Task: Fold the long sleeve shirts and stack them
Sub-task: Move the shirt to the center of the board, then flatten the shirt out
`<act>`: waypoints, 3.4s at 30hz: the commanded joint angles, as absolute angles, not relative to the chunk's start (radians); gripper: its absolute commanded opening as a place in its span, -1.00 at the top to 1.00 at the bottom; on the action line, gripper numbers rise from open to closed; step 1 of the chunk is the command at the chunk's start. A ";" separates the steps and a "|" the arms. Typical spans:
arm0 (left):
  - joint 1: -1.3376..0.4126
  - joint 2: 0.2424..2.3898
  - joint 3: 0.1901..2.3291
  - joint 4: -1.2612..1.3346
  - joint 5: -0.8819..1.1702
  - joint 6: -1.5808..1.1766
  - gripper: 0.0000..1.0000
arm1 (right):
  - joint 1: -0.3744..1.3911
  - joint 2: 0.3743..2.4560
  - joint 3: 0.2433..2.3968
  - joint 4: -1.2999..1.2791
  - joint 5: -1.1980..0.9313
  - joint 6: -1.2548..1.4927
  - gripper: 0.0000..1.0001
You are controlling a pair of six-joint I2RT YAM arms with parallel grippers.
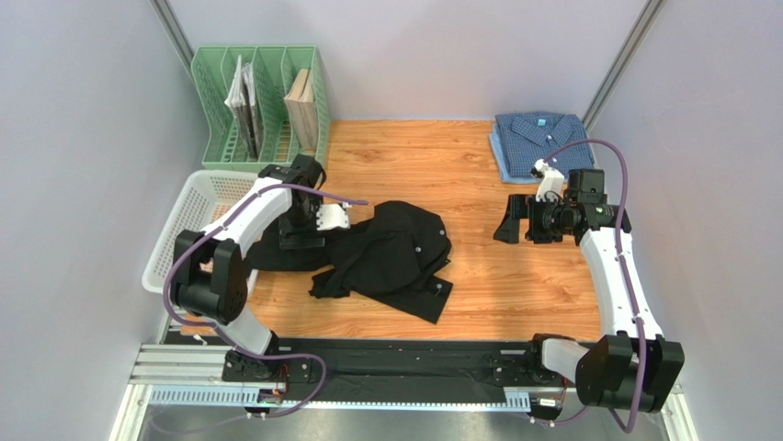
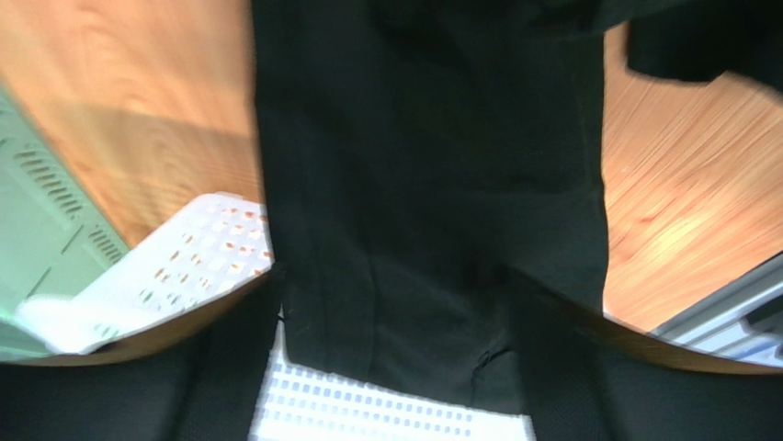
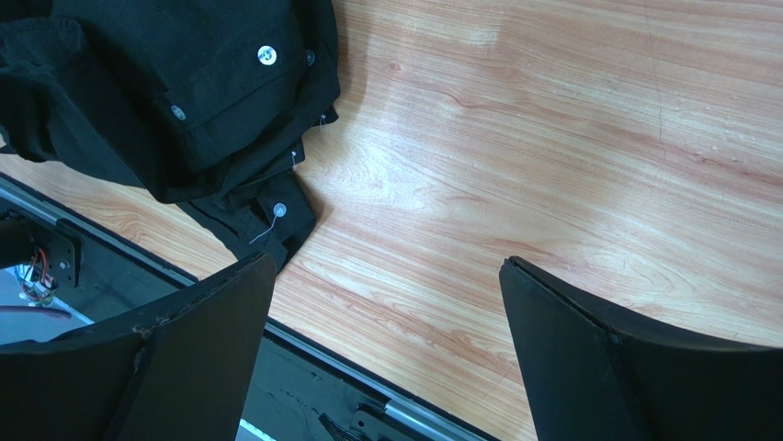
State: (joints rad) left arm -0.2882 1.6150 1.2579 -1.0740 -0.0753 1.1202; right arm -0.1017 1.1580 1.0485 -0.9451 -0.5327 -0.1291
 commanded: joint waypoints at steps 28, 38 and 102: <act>-0.692 1.829 1.583 -1.108 0.524 0.531 0.59 | -0.106 1.167 1.091 -0.946 -0.552 -0.156 -1.00; -0.686 2.322 2.122 -1.160 0.523 0.324 0.16 | -0.106 1.285 1.201 -0.959 -0.554 -0.158 -1.00; -0.698 1.399 1.361 -0.636 0.183 0.364 1.00 | 0.190 1.765 1.023 -0.491 -0.555 0.040 0.54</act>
